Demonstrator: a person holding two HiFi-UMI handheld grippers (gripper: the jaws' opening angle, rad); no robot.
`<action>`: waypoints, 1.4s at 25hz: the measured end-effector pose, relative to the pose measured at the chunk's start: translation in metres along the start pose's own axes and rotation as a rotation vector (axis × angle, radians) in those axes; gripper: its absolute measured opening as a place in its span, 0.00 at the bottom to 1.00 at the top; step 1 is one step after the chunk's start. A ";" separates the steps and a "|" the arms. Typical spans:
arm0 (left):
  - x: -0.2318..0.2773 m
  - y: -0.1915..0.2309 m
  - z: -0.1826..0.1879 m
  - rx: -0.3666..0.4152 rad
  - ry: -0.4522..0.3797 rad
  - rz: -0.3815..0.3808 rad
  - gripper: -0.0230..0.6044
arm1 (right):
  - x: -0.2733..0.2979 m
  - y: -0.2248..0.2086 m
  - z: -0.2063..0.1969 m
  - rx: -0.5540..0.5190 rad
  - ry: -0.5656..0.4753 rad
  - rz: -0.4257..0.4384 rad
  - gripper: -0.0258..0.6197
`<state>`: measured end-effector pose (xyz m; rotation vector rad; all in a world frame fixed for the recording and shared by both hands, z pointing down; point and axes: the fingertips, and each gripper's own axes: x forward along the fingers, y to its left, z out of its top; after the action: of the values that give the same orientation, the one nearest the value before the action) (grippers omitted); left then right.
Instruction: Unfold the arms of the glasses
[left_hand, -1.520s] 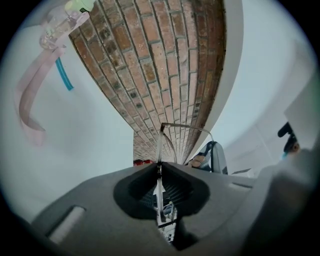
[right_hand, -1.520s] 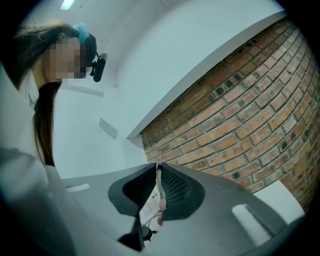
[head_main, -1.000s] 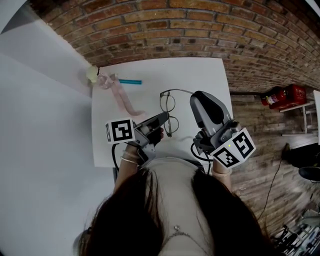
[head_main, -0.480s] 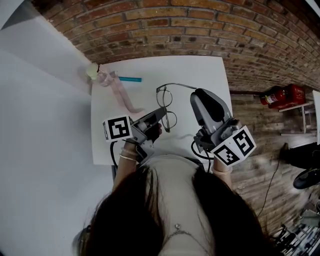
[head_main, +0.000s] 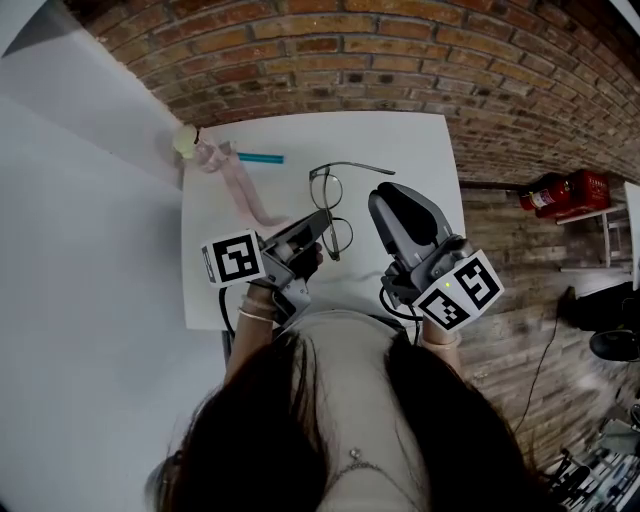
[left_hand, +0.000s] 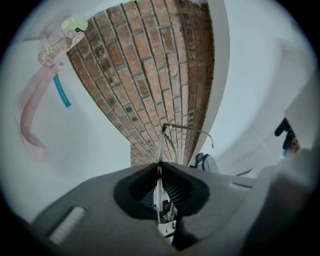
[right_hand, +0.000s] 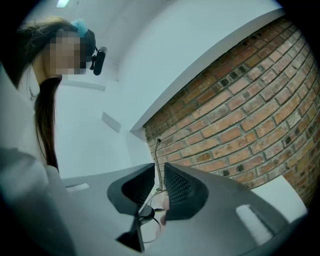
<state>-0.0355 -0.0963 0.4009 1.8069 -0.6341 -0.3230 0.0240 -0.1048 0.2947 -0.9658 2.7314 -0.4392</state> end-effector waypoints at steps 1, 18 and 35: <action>0.000 -0.001 0.000 0.004 0.001 0.000 0.08 | 0.001 0.001 -0.002 0.002 0.005 0.002 0.12; 0.006 -0.007 0.002 0.114 -0.008 0.019 0.08 | 0.021 0.005 -0.035 0.045 0.126 0.027 0.11; 0.008 -0.011 0.002 0.192 -0.021 0.012 0.08 | 0.034 0.012 -0.053 0.076 0.202 0.045 0.11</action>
<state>-0.0270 -0.0995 0.3904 1.9841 -0.7100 -0.2816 -0.0246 -0.1071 0.3368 -0.8829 2.8833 -0.6600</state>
